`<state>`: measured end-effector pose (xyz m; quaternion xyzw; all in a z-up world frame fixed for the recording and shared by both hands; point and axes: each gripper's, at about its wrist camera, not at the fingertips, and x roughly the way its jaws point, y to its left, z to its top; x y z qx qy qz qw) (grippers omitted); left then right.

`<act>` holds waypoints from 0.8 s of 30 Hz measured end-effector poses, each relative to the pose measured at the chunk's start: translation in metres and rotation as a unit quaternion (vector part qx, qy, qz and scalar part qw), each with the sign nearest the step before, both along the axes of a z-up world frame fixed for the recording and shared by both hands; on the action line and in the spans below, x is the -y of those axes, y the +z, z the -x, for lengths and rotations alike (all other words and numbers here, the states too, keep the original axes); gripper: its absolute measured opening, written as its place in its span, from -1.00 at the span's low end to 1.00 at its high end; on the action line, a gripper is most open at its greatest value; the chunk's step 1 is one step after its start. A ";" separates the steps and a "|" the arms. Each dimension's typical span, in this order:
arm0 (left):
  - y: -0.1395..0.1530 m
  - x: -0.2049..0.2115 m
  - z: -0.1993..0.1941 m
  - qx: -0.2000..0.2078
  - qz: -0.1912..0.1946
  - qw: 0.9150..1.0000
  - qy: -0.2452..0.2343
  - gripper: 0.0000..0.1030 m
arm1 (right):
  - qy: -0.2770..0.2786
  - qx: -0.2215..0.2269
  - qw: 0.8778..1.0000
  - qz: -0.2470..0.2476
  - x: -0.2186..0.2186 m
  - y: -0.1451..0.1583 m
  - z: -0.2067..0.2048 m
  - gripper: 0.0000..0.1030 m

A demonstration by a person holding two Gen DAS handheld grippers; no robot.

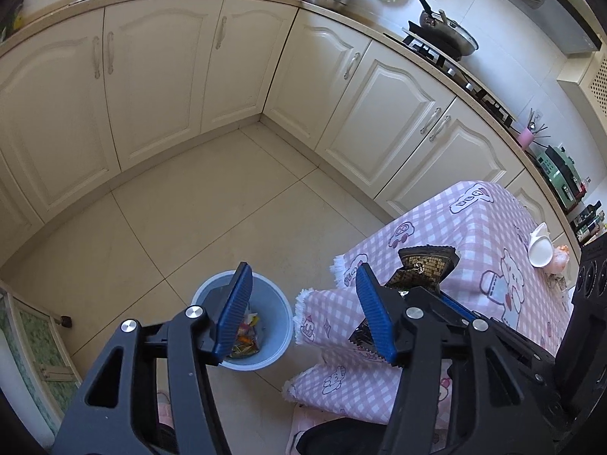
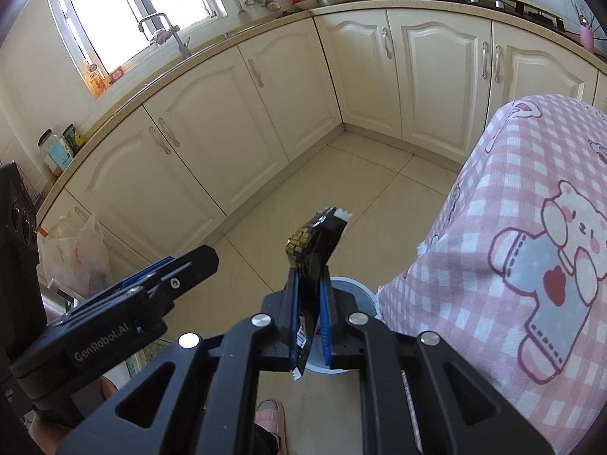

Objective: Collect trash
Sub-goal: 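Carry the walnut and black wrapper over the bucket and open both tools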

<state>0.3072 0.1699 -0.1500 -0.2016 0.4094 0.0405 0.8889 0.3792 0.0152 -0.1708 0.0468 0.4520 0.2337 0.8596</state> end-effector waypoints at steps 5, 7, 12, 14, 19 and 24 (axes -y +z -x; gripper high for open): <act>-0.006 -0.006 0.001 -0.009 -0.002 1.000 0.010 0.10 | 0.005 -0.006 1.000 -0.001 -0.008 -0.005 -0.002 -0.81; -0.008 -0.009 0.001 -0.011 -0.002 1.000 0.013 0.10 | 0.007 -0.007 1.000 -0.001 -0.014 -0.005 -0.002 -0.81; -0.011 -0.016 0.001 -0.016 -0.007 1.000 0.022 0.12 | 0.013 -0.007 1.000 -0.003 -0.021 -0.006 -0.008 -0.81; -0.012 -0.020 0.002 -0.017 -0.007 0.999 0.028 0.12 | 0.015 -0.005 1.000 -0.005 -0.025 -0.005 -0.010 -0.80; -0.009 -0.027 0.002 -0.016 -0.016 0.999 0.041 0.17 | 0.017 0.010 1.000 -0.013 -0.036 0.001 -0.016 -0.68; -0.006 -0.030 0.003 -0.013 -0.018 0.999 0.047 0.20 | 0.012 0.022 1.000 -0.014 -0.041 0.006 -0.024 -0.54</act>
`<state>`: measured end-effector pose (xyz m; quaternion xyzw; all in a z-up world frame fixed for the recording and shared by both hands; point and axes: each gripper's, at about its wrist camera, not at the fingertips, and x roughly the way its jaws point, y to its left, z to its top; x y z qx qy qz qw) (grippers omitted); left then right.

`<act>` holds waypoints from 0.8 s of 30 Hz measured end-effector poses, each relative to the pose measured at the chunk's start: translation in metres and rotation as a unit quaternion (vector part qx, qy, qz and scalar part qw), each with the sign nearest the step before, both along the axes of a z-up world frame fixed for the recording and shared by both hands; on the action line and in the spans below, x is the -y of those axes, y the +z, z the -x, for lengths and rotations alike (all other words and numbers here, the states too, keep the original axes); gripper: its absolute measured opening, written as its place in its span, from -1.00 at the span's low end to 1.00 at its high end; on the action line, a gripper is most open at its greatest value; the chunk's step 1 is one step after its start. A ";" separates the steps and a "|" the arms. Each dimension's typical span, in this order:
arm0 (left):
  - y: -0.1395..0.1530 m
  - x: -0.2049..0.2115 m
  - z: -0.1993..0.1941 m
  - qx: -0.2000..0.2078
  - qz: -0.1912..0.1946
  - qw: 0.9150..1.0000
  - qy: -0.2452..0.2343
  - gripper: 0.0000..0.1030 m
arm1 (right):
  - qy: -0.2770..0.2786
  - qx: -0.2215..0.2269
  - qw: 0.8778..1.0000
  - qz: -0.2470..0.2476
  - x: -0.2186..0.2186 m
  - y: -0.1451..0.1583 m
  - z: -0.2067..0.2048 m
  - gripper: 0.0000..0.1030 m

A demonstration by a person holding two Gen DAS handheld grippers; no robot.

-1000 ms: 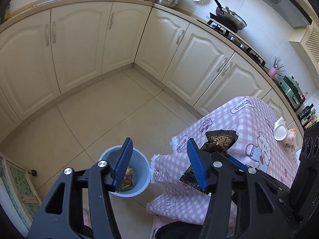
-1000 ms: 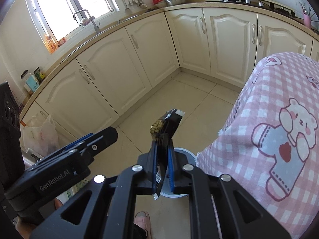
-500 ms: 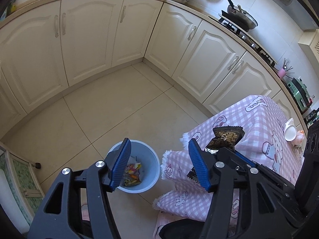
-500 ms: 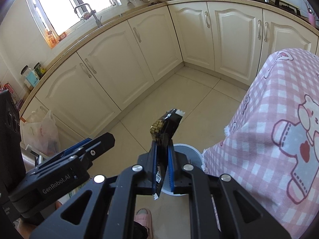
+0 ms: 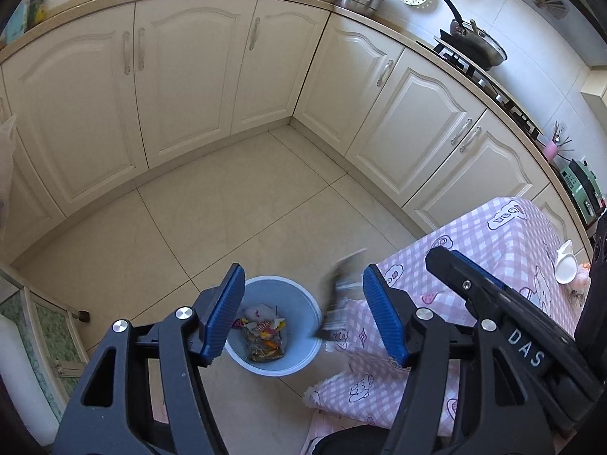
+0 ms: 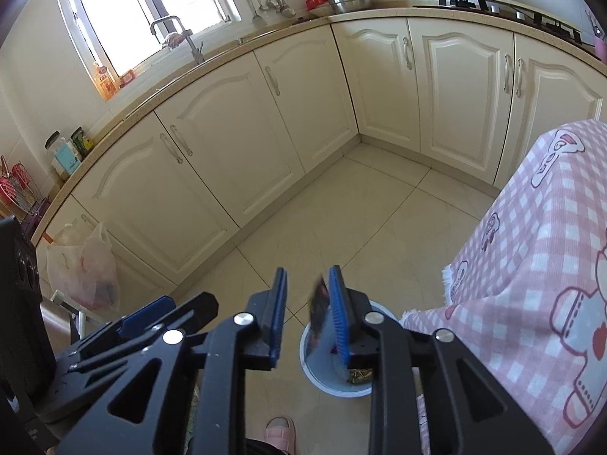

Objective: Collect trash
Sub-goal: 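Carry the walnut and black wrapper over the bucket and open both tools, then grasp the orange-printed bread bag with the left tool while the right tool grasps the clear wrapper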

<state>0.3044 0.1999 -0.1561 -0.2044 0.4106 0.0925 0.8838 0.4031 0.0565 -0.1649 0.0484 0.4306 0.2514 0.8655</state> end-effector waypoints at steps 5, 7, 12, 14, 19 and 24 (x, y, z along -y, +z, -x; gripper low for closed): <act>0.003 0.002 0.000 0.001 0.001 1.000 0.000 0.20 | -0.009 0.006 1.000 0.001 0.008 0.005 0.001 -0.54; 0.005 0.005 0.000 0.003 0.001 1.000 -0.003 0.20 | -0.013 0.007 1.000 0.000 0.015 0.006 0.001 -0.54; 0.014 0.019 0.002 0.009 -0.003 1.000 -0.017 0.20 | -0.027 0.011 1.000 -0.004 0.036 0.014 0.005 -0.52; 0.021 0.027 0.003 0.014 -0.005 1.000 -0.026 0.20 | -0.036 0.017 0.999 -0.006 0.049 0.019 0.009 -0.50; 0.040 0.068 0.001 0.031 -0.022 0.997 -0.067 0.20 | -0.066 0.034 0.997 -0.016 0.091 0.036 0.019 -0.45; 0.058 0.122 -0.004 0.047 -0.032 0.991 -0.120 0.20 | -0.117 0.063 0.991 -0.018 0.156 0.056 0.032 -0.40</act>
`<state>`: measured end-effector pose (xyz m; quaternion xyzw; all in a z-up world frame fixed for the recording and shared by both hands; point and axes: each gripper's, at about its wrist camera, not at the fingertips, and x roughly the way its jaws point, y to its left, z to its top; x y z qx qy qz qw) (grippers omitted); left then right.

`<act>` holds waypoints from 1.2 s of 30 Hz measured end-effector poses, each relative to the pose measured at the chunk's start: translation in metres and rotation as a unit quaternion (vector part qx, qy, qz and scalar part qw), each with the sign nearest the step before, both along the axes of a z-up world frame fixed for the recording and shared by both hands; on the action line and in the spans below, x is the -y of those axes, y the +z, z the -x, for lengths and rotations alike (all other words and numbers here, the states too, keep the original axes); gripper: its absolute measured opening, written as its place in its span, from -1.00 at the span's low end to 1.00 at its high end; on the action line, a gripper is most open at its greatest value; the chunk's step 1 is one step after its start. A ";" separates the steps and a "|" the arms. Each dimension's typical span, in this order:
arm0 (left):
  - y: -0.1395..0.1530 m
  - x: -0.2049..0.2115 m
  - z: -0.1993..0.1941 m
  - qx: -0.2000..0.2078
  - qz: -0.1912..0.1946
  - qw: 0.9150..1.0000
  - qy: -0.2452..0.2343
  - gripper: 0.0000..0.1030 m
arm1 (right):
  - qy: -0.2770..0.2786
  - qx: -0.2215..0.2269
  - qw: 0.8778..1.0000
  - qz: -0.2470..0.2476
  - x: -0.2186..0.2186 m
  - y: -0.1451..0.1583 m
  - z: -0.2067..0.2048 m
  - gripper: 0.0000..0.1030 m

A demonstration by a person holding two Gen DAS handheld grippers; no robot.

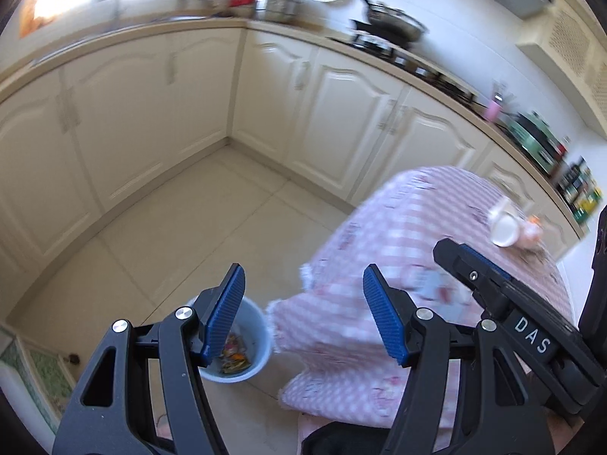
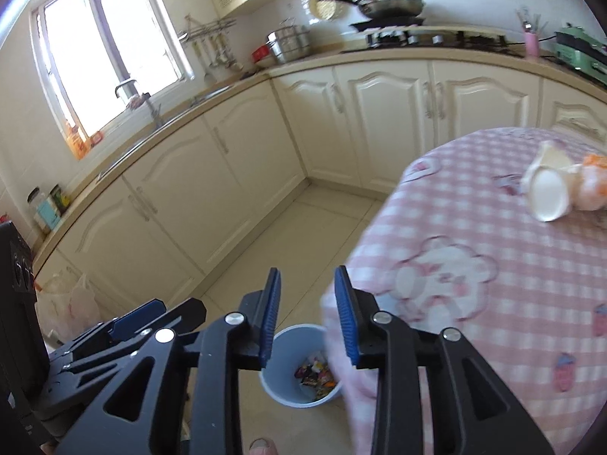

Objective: Collect trash
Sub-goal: 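Grasp the orange-printed bread bag with the left tool while the right tool grasps the clear wrapper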

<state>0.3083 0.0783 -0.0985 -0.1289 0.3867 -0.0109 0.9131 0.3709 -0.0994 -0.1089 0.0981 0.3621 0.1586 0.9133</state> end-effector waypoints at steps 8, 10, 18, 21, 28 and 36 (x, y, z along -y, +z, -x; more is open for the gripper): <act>0.018 0.116 -0.019 0.020 -0.012 0.994 -0.110 0.24 | -0.115 0.038 0.993 0.007 0.129 0.017 0.019 -0.26; 0.021 0.149 -0.023 0.025 -0.018 0.990 -0.140 0.24 | -0.148 0.042 0.988 0.009 0.167 0.018 0.024 -0.19; 0.027 0.254 -0.043 0.046 -0.033 0.973 -0.225 0.25 | -0.239 0.025 0.971 0.009 0.284 0.000 0.026 -0.13; 0.027 0.277 -0.052 0.051 -0.039 0.969 -0.239 0.25 | -0.250 0.014 0.968 0.012 0.311 -0.010 0.019 -0.01; 0.021 0.308 -0.084 0.052 -0.041 0.967 -0.245 0.25 | -0.227 -0.012 0.974 0.024 0.327 -0.024 -0.022 0.19; 0.009 0.331 -0.105 0.052 -0.055 0.964 -0.255 0.19 | -0.208 -0.037 0.977 0.003 0.338 -0.043 -0.044 -0.07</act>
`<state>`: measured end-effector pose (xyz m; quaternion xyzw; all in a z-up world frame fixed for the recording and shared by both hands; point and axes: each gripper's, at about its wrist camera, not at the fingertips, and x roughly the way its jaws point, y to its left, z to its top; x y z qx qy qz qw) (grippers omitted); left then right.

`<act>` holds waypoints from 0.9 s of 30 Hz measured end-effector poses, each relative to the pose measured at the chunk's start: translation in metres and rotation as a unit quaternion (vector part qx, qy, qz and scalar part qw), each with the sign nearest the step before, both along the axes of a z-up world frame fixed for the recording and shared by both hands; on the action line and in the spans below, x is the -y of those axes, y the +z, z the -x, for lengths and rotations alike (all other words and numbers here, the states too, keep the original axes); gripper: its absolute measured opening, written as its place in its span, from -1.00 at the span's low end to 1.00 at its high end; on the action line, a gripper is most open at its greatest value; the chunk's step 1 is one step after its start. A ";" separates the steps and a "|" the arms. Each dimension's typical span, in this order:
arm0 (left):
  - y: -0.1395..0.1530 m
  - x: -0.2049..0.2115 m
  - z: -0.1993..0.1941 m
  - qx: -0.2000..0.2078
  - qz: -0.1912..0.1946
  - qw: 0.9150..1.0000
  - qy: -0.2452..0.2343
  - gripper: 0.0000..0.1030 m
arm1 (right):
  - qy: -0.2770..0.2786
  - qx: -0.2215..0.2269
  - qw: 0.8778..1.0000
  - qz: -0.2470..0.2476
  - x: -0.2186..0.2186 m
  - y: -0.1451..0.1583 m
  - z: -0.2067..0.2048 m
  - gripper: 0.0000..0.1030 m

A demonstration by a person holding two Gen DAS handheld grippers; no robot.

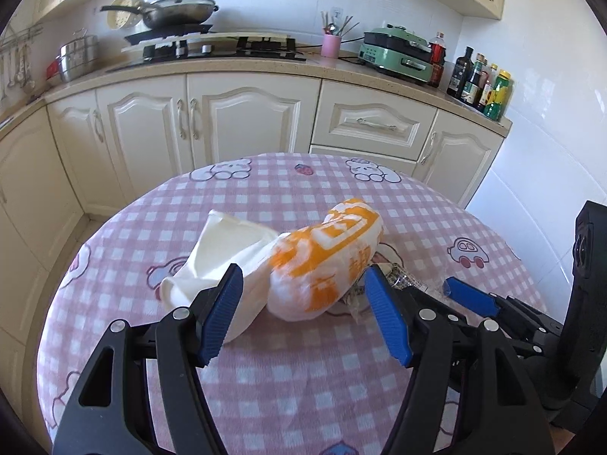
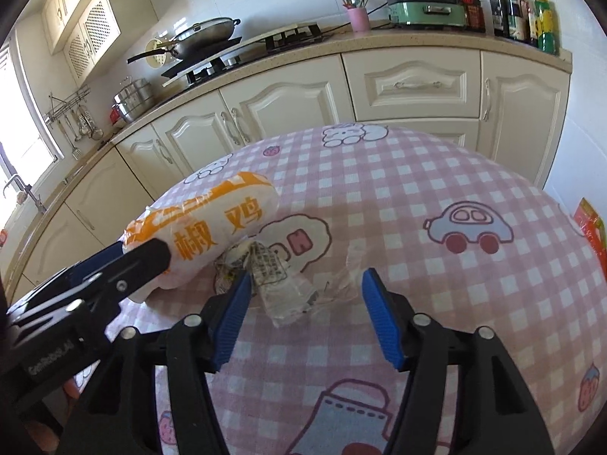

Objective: Collect trash
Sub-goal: 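Grasp the orange-printed bread bag with the left tool while the right tool grasps the clear wrapper, then carry the bread bag and clear wrapper over the bucket and open both tools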

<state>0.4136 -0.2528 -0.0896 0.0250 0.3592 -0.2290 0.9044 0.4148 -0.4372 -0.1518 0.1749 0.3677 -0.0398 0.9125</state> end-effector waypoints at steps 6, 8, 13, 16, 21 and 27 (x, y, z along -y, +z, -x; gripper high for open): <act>-0.007 0.012 -0.003 -0.019 -0.006 1.000 -0.022 -0.69 | 0.010 0.007 1.000 -0.003 0.000 0.002 0.002 -0.51; -0.004 0.006 0.000 -0.018 0.003 1.000 -0.021 -0.75 | 0.011 0.011 1.000 0.000 -0.002 0.004 0.004 -0.56; 0.010 -0.012 0.013 -0.009 0.033 0.999 -0.015 -0.80 | 0.006 0.025 1.000 0.008 -0.006 0.013 0.015 -0.68; 0.024 -0.028 0.025 0.003 0.047 0.999 -0.006 -0.81 | -0.003 0.039 0.999 0.005 -0.007 0.023 0.027 -0.70; 0.044 -0.057 0.050 0.023 0.063 0.998 0.011 -0.81 | -0.008 0.071 0.997 0.003 -0.016 0.049 0.053 -0.70; 0.060 -0.099 0.080 0.038 0.076 0.996 0.036 -0.81 | 0.019 0.101 0.995 0.006 -0.055 0.083 0.075 -0.70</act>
